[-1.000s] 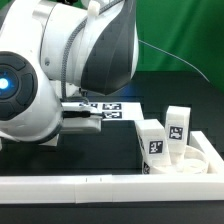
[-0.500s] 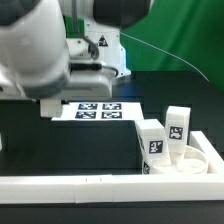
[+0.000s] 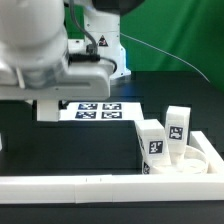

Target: Assemble stool

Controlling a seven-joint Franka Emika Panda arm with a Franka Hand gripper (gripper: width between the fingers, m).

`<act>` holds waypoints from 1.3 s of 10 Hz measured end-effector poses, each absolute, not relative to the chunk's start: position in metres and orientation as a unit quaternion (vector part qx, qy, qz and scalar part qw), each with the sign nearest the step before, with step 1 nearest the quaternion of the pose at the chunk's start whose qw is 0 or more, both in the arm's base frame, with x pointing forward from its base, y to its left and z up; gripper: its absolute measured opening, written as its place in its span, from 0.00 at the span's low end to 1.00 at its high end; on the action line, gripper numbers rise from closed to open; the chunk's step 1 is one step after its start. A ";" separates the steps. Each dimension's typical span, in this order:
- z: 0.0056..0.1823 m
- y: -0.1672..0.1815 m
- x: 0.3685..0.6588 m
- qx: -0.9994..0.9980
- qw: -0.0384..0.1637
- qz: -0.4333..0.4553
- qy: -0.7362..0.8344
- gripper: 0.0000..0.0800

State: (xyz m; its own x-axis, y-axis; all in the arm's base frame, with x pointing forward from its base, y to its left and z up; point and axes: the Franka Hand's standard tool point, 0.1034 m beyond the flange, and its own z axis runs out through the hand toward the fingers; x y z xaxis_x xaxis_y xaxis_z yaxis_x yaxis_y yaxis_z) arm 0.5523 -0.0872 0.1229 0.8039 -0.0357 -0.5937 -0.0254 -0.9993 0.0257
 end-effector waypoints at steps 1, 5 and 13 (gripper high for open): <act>0.152 -0.075 0.571 0.962 0.011 -0.272 -0.014 0.41; 0.174 -0.069 0.593 0.990 0.016 -0.142 -0.020 0.41; 0.179 0.043 0.644 0.979 0.004 0.169 -0.116 0.41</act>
Offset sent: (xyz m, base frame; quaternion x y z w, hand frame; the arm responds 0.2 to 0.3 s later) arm 0.0000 0.0000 0.0000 0.0000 0.1296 0.0000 0.9916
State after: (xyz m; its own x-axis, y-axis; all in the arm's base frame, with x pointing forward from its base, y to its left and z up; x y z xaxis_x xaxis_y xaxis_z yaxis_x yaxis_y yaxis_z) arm 0.6438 0.0433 0.1789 0.9164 -0.2256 0.3308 -0.2280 -0.9731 -0.0320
